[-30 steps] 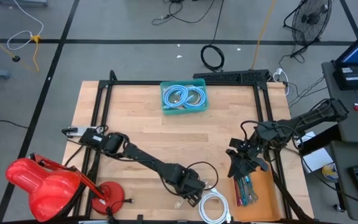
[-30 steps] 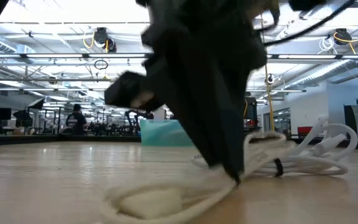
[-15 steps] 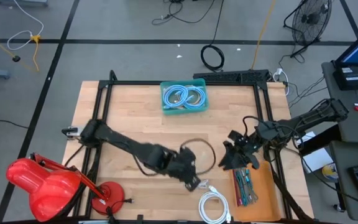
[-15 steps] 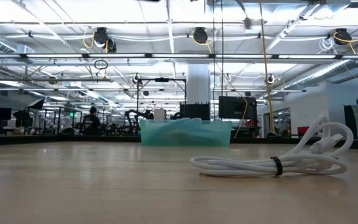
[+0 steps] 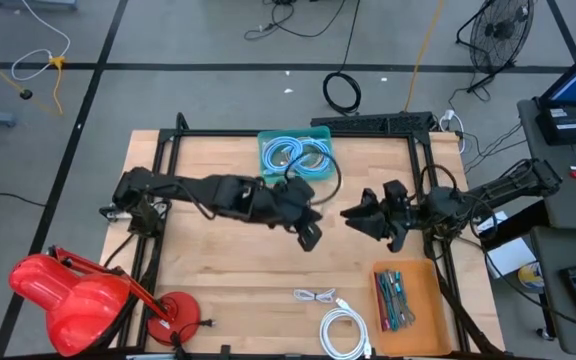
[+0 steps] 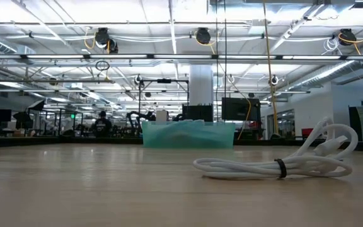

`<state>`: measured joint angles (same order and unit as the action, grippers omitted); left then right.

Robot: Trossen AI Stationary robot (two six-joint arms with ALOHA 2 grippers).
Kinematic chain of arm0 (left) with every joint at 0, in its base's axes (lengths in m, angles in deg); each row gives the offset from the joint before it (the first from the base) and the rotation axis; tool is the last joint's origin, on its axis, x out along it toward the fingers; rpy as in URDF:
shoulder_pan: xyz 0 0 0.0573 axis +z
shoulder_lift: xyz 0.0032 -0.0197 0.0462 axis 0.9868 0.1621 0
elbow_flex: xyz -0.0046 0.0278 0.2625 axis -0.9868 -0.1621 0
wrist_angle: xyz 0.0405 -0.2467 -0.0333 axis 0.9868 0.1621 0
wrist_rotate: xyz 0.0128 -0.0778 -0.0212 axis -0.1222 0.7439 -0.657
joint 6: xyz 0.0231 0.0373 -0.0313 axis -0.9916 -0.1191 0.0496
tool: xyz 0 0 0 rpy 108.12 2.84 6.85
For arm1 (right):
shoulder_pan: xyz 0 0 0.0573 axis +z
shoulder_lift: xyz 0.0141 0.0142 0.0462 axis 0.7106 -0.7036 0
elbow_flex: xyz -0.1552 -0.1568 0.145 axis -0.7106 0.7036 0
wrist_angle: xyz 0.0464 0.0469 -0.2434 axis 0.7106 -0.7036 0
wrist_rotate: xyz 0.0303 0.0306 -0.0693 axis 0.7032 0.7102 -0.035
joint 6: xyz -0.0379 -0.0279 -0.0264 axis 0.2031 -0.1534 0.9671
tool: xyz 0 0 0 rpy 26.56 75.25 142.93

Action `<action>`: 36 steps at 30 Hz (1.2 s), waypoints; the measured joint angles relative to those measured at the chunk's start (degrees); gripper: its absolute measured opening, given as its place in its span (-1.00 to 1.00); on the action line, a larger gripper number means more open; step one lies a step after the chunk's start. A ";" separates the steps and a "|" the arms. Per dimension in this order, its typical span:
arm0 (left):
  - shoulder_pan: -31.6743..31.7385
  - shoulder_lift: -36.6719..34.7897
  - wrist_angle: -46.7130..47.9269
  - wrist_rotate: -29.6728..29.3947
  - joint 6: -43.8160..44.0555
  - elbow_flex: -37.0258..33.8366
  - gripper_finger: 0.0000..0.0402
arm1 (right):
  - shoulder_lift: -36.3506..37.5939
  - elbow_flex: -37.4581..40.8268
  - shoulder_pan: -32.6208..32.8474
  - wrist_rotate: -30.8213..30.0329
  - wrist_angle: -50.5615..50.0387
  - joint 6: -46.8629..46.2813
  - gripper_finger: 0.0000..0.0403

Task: Pick & Place USB Port
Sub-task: Put the brown charger cable into the orange bin

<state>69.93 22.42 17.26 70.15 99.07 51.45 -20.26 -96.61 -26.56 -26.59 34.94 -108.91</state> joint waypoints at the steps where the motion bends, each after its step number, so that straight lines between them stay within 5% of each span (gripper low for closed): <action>1: 0.60 -0.08 -1.12 0.15 -1.00 0.00 -1.00 | 0.00 0.00 0.00 -0.97 -0.12 0.55 -0.30; 9: 3.22 -0.41 -11.07 8.40 -4.49 0.00 -1.00 | -1.23 0.00 -0.11 -3.15 -2.02 0.97 -0.30; 15: 4.35 -0.37 -9.66 11.09 -4.32 0.00 -1.00 | -2.56 -0.07 -0.63 -2.94 -3.21 0.94 -0.30; 23: 3.24 -3.65 -2.57 10.85 -4.17 -0.02 -1.00 | -2.60 -0.04 -1.05 -3.09 -4.48 0.77 -0.30; 36: 0.85 -2.48 -7.88 10.52 -4.77 0.02 -1.00 | -2.60 0.00 -2.97 -3.14 -4.82 0.72 -0.30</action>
<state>70.78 19.95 9.38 80.67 94.31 51.47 -22.86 -96.61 -29.54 -29.73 30.12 -108.18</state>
